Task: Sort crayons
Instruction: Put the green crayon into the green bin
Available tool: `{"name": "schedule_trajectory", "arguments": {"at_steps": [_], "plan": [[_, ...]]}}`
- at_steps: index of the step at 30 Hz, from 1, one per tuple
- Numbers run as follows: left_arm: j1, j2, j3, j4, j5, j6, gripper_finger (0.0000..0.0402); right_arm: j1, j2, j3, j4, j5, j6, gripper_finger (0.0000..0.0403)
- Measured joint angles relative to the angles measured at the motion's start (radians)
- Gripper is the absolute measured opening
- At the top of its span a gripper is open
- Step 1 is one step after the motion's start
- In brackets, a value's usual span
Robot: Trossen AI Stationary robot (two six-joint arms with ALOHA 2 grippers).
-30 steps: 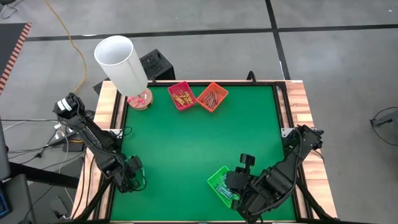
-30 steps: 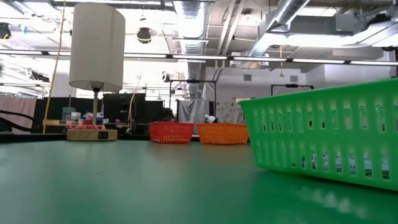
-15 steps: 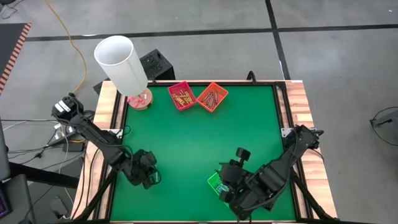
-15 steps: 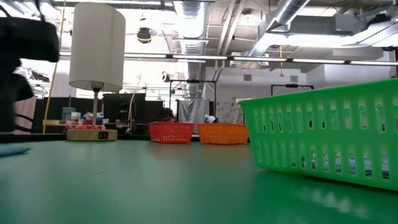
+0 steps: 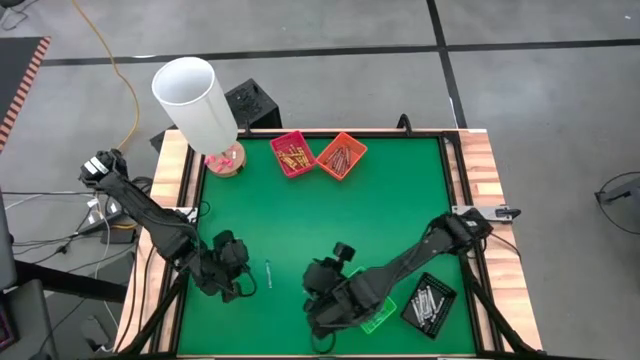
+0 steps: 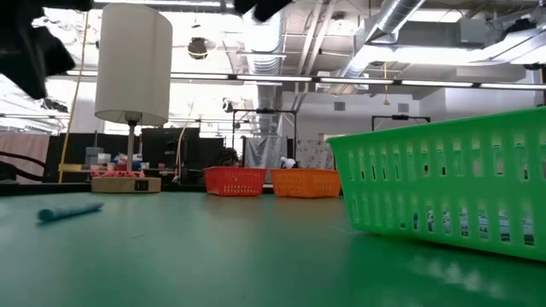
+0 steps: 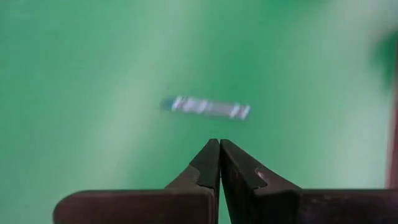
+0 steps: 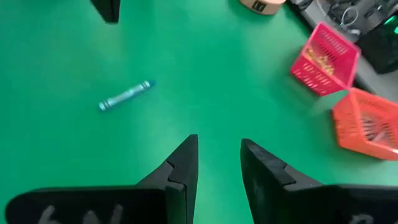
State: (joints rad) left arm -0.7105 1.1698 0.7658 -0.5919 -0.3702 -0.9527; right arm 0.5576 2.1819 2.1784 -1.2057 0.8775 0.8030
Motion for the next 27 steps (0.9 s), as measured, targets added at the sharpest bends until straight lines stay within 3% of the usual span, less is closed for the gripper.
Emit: {"name": "schedule_trajectory", "arguments": {"at_steps": [3, 10, 17, 21, 27], "plan": [[-0.020, 0.000, 0.020, -0.097, 0.045, -0.013, 0.0000, -0.011, 0.015, 0.000, 0.059, -0.042, -0.011, 0.0118], [-0.090, 0.002, -0.046, -0.067, 0.066, -0.057, 0.0000, 0.066, -0.046, 0.000, 0.113, -0.031, 0.011, 0.0118], [-0.077, 0.006, -0.194, 0.214, -0.008, -0.050, 0.0000, 0.178, -0.078, 0.001, 0.087, 0.165, 0.091, 0.0118], [-0.062, 0.008, -0.246, 0.320, 0.022, -0.056, 0.0000, 0.210, -0.076, 0.001, 0.007, 0.174, 0.246, 0.0118], [-0.062, 0.008, -0.248, 0.343, -0.055, -0.053, 0.0000, 0.228, -0.074, 0.001, -0.091, 0.188, 0.404, 0.0118]]}}
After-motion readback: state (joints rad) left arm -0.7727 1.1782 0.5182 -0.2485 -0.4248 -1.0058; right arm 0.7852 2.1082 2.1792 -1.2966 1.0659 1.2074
